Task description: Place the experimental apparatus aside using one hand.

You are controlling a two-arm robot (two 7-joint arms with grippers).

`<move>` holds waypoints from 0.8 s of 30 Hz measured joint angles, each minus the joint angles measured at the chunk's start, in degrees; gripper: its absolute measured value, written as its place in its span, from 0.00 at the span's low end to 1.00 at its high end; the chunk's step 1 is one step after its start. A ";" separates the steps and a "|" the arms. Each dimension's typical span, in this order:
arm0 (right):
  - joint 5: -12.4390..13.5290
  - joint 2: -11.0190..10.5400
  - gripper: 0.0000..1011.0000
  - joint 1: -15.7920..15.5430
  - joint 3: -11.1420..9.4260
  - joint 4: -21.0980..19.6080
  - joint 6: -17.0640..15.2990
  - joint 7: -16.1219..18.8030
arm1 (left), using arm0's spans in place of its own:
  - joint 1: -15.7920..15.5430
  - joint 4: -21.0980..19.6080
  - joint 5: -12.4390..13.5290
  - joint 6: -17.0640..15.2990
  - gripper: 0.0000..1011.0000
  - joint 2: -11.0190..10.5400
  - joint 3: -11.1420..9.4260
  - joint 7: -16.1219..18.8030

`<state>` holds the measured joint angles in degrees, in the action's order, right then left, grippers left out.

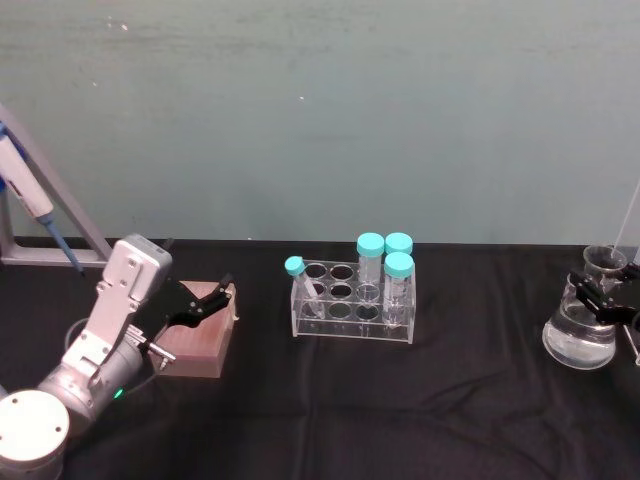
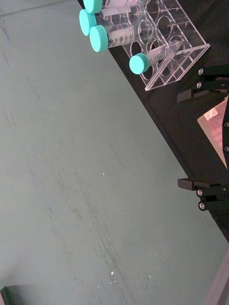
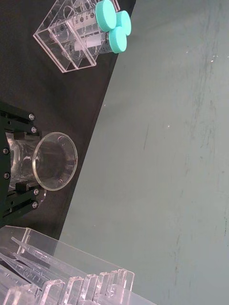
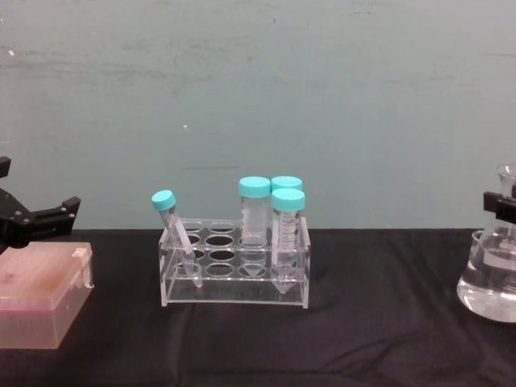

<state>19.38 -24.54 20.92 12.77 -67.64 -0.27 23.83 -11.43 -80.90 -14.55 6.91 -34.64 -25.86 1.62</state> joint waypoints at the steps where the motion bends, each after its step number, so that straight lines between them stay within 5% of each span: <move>1: -0.02 0.03 0.45 0.06 -0.01 0.10 0.00 0.01 | 0.00 0.00 0.00 0.00 0.99 0.00 0.00 0.00; 24: -0.02 0.42 0.45 0.70 -0.19 1.03 -0.55 0.31 | 0.00 0.00 0.00 0.00 0.99 0.00 0.00 0.00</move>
<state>19.35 -24.12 21.62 12.58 -66.61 -0.82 24.15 -11.43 -80.90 -14.55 6.91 -34.65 -25.86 1.62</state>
